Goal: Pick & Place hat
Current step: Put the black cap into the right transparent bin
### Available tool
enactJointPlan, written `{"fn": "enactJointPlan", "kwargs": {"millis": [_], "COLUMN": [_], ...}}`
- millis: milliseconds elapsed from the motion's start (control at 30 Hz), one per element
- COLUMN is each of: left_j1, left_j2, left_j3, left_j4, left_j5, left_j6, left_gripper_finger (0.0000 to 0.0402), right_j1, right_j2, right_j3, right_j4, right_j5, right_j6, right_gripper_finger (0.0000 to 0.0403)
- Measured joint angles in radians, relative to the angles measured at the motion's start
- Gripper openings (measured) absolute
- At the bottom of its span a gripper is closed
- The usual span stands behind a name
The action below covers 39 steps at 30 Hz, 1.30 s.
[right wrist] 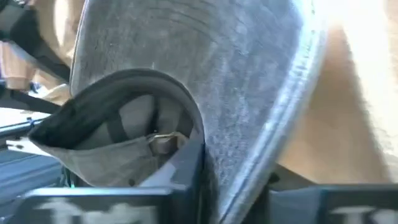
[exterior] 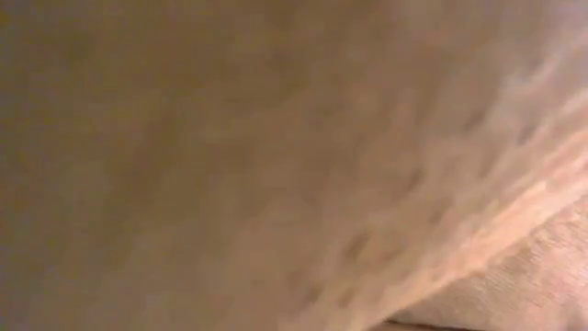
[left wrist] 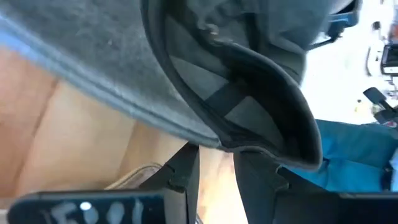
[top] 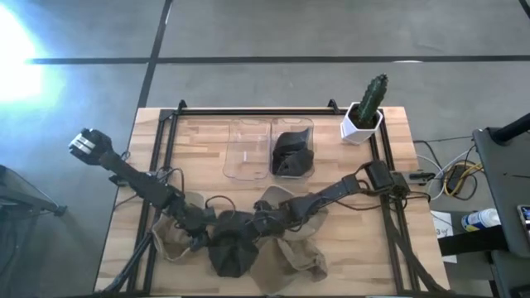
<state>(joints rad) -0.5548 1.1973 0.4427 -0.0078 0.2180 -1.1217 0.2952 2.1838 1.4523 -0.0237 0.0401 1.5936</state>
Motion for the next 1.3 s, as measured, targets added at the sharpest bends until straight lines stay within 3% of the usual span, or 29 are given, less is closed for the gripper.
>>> {"fn": "enactJointPlan", "kwargs": {"millis": [100,300,433,567,700,800,933,1300], "left_j1": [-0.002,-0.001,-0.001,-0.001,0.004,0.01,0.026,0.039], "left_j2": [-0.035,-0.146,-0.224,-0.288,-0.337,-0.364,-0.383,-0.369], "left_j3": [0.0,0.051,0.119,0.169,0.177,0.176,0.175,0.172], "left_j4": [0.0,-0.003,0.0,-0.013,-0.028,-0.104,-0.213,-0.339], "left_j5": [0.006,-0.032,-0.074,-0.145,-0.245,-0.333,-0.41,-0.411], "left_j6": [-0.014,-0.073,-0.013,0.103,0.187,0.211,0.204,0.141], "left_gripper_finger": [0.0092,0.0092,0.0092,0.0092,0.0092,0.0092,0.0092,0.0092], "right_j1": [0.001,0.009,0.006,0.004,-0.006,-0.054,-0.145,-0.476], "right_j2": [-0.023,-0.142,-0.266,-0.399,-0.527,-0.587,-0.607,-0.509], "right_j3": [0.031,0.079,0.081,0.079,0.083,0.083,0.081,0.07], "right_j4": [-0.025,-0.21,-0.324,-0.498,-0.758,-0.961,-1.099,-1.12], "right_j5": [0.052,0.189,0.262,0.455,0.717,0.792,0.772,0.312], "right_j6": [-0.058,-0.199,-0.266,-0.259,-0.137,-0.05,-0.07,-0.275], "right_gripper_finger": [0.002,0.0017,0.0017,0.0016,0.0016,0.0016,0.0016,0.0015]}}
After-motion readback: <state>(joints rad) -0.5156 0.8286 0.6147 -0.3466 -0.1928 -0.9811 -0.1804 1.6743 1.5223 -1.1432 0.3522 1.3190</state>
